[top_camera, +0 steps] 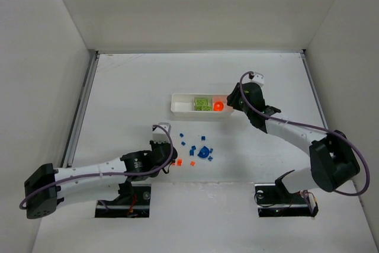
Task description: Sort the legos into containers by color
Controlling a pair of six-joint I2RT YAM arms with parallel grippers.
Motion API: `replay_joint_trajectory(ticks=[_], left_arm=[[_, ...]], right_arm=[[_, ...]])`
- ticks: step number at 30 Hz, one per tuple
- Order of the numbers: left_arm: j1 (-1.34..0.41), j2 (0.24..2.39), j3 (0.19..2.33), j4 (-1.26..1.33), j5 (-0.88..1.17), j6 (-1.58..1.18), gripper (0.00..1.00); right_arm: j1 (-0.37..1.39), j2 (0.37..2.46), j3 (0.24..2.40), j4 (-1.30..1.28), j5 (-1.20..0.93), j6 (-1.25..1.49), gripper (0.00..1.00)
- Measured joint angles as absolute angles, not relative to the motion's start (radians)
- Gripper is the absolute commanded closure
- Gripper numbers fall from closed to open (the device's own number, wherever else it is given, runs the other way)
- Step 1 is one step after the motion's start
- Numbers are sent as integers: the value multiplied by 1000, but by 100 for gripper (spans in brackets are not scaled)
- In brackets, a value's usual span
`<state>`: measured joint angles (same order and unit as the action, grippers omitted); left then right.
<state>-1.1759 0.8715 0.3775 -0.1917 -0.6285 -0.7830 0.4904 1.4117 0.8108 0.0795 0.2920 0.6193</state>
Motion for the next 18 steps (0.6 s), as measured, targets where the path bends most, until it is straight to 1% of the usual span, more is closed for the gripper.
replay_joint_trajectory(ticks=[3, 6, 7, 8, 11, 15, 18], left_arm=[[-1176, 849, 398, -215, -628, -774, 99], [-1164, 845, 443, -210, -625, -744, 99], [-1154, 854, 463, -197, -620, -728, 99], [-1141, 873, 486, -174, -611, -709, 99], [-1102, 971, 560, -78, -571, -651, 99], [-1055, 1151, 674, 69, -495, -575, 99], [-1019, 1302, 785, 166, -433, -529, 99]], right_arm=[[490, 1387, 805, 80, 296, 620, 51], [490, 1309, 764, 90, 307, 621, 54], [491, 1277, 743, 93, 311, 621, 58], [491, 1241, 717, 99, 319, 624, 65], [491, 1152, 648, 105, 339, 635, 76], [491, 1067, 559, 106, 352, 660, 76], [491, 1044, 503, 106, 356, 675, 75]])
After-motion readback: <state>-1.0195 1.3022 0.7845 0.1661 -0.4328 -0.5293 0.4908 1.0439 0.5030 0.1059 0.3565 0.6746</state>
